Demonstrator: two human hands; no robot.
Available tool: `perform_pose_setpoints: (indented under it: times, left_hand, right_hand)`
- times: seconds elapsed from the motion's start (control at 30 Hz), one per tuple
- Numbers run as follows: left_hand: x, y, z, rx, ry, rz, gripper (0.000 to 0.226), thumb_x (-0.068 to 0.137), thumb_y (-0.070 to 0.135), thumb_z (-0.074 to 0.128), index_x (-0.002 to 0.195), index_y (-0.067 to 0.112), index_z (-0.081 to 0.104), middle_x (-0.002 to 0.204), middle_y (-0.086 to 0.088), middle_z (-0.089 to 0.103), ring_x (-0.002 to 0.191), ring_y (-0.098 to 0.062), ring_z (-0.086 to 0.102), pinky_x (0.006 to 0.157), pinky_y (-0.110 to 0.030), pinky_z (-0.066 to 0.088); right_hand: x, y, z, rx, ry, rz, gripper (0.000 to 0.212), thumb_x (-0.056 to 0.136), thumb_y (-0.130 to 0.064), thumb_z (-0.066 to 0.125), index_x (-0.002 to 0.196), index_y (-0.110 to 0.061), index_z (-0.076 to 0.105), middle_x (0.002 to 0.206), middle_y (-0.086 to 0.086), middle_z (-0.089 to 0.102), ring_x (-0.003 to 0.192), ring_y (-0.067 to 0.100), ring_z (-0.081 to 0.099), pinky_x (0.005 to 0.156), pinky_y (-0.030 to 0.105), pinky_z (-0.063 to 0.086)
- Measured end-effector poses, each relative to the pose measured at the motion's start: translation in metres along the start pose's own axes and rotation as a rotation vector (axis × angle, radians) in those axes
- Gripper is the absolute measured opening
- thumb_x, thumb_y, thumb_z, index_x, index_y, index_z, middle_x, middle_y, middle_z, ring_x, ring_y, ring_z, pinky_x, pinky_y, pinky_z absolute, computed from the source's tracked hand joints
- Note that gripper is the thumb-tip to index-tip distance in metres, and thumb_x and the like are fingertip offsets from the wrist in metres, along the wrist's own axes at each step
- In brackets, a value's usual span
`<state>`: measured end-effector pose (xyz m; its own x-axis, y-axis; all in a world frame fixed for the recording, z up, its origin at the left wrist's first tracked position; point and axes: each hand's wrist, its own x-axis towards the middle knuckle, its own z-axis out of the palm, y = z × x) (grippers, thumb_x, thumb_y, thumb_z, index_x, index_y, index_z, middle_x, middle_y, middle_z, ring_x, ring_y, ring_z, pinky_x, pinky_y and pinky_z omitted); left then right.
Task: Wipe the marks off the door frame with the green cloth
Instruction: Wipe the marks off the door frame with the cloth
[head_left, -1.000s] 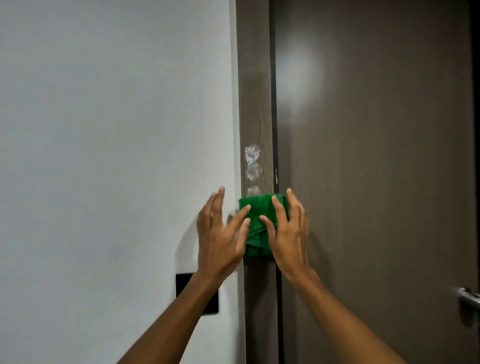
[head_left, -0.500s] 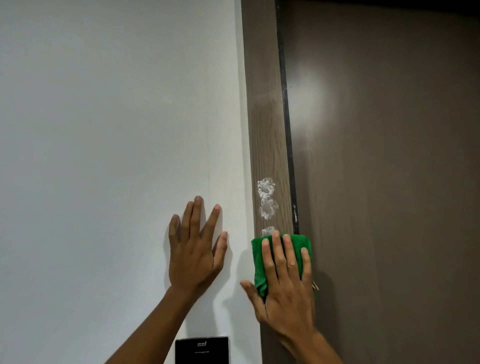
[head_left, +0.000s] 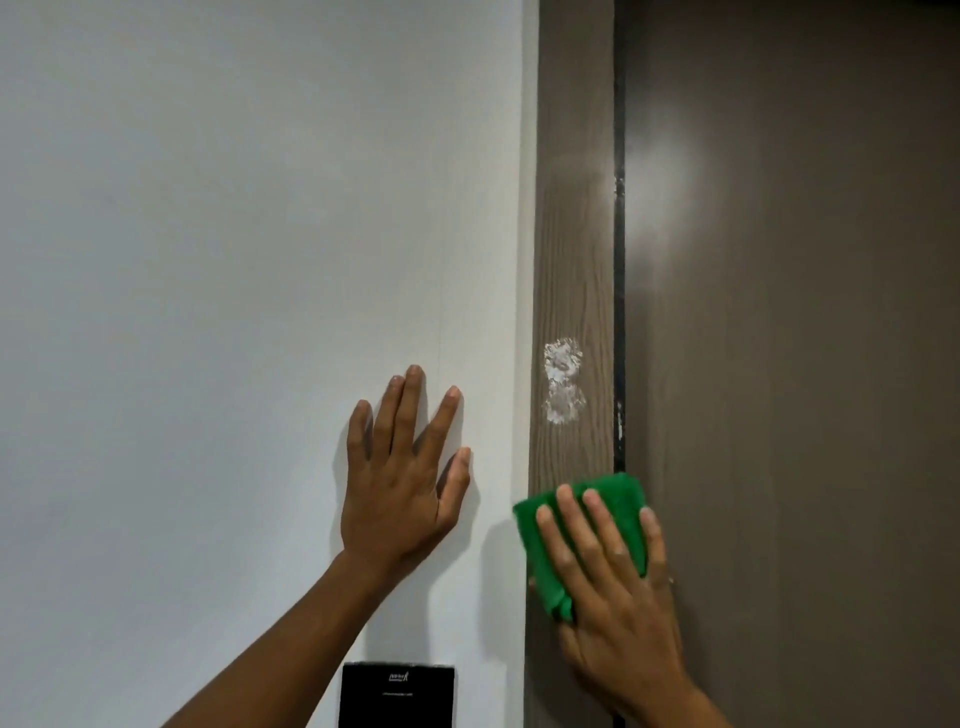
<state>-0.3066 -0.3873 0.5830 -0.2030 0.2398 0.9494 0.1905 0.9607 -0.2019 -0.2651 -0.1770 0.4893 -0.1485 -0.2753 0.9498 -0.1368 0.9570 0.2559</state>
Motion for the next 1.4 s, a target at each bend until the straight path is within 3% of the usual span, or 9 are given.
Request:
perform_pose_setpoints:
  times: [0.17,0.4,0.63,0.73,0.93,1.07,1.27,1.33,1.4]
  left_hand:
    - [0.023,-0.01,-0.008,-0.005,0.067,-0.089,0.064,0.094,0.05,0.034,0.151,0.025,0.021,0.162,-0.01,0.012,0.15,-0.025,0.006,0.121,-0.052,0.012]
    - [0.013,-0.017,0.002,-0.001,0.057,-0.086,0.063,0.094,0.047,0.036,0.151,0.024,0.022,0.162,-0.011,0.013,0.15,-0.026,0.007,0.121,-0.052,0.013]
    - [0.03,-0.011,-0.007,-0.012,0.07,-0.129,0.063,0.094,0.05,0.032,0.151,0.025,0.021,0.162,-0.011,0.012,0.15,-0.026,0.006,0.121,-0.052,0.012]
    - [0.033,-0.02,-0.011,-0.007,0.075,-0.138,0.062,0.095,0.048,0.031,0.151,0.024,0.019,0.162,-0.011,0.011,0.15,-0.025,0.006,0.121,-0.052,0.012]
    - [0.005,-0.014,0.001,0.011,0.008,-0.1,0.063,0.094,0.048,0.033,0.151,0.025,0.02,0.162,-0.011,0.011,0.15,-0.025,0.006,0.12,-0.053,0.013]
    - [0.0,-0.012,-0.002,0.004,0.009,-0.103,0.064,0.093,0.049,0.033,0.151,0.025,0.019,0.163,-0.01,0.011,0.151,-0.025,0.005,0.121,-0.053,0.012]
    - [0.017,-0.019,-0.009,-0.007,0.068,-0.1,0.064,0.093,0.052,0.029,0.151,0.026,0.021,0.162,-0.01,0.013,0.15,-0.026,0.007,0.12,-0.054,0.013]
    - [0.024,-0.018,-0.009,-0.013,0.087,-0.097,0.063,0.094,0.051,0.028,0.151,0.025,0.021,0.162,-0.011,0.013,0.15,-0.027,0.008,0.12,-0.054,0.014]
    - [0.026,-0.018,-0.007,-0.009,0.098,-0.098,0.062,0.095,0.049,0.03,0.151,0.024,0.022,0.162,-0.012,0.014,0.15,-0.027,0.009,0.12,-0.054,0.015]
  right_hand:
    - [0.115,0.002,-0.012,0.029,0.091,0.185,0.062,0.093,-0.042,0.042,0.148,-0.02,0.025,0.157,0.004,0.024,0.146,0.021,0.016,0.116,0.059,0.009]
    - [0.025,0.004,0.014,-0.013,0.008,-0.21,0.072,0.082,-0.036,0.051,0.148,-0.024,0.026,0.16,0.0,0.014,0.145,0.019,0.02,0.115,0.059,0.013]
    - [0.154,0.02,-0.018,0.072,0.13,0.173,0.06,0.093,-0.04,0.035,0.149,-0.021,0.024,0.158,0.003,0.019,0.147,0.02,0.011,0.115,0.062,0.007]
    - [0.144,0.003,-0.004,0.055,0.136,0.079,0.064,0.093,-0.042,0.043,0.149,-0.021,0.021,0.159,0.004,0.017,0.147,0.021,0.012,0.115,0.063,0.007]
    - [0.009,0.012,0.019,-0.034,-0.002,-0.322,0.081,0.075,-0.026,0.058,0.148,-0.023,0.024,0.16,-0.001,0.014,0.146,0.019,0.018,0.113,0.061,0.017]
    - [0.049,0.021,0.01,0.049,0.021,-0.115,0.072,0.084,-0.032,0.052,0.149,-0.022,0.022,0.16,0.001,0.014,0.147,0.022,0.014,0.114,0.062,0.014]
    - [0.195,0.029,-0.017,0.171,0.21,0.273,0.067,0.092,-0.028,0.048,0.15,-0.019,0.017,0.16,0.007,0.014,0.147,0.021,0.005,0.116,0.062,0.006]
    - [0.219,0.026,-0.021,0.113,0.21,0.283,0.064,0.094,-0.034,0.045,0.15,-0.021,0.016,0.16,0.006,0.015,0.147,0.022,0.007,0.115,0.063,0.004]
    - [0.214,0.017,-0.016,0.04,0.158,0.124,0.063,0.095,-0.041,0.043,0.15,-0.023,0.017,0.16,0.006,0.015,0.147,0.022,0.008,0.115,0.062,0.002]
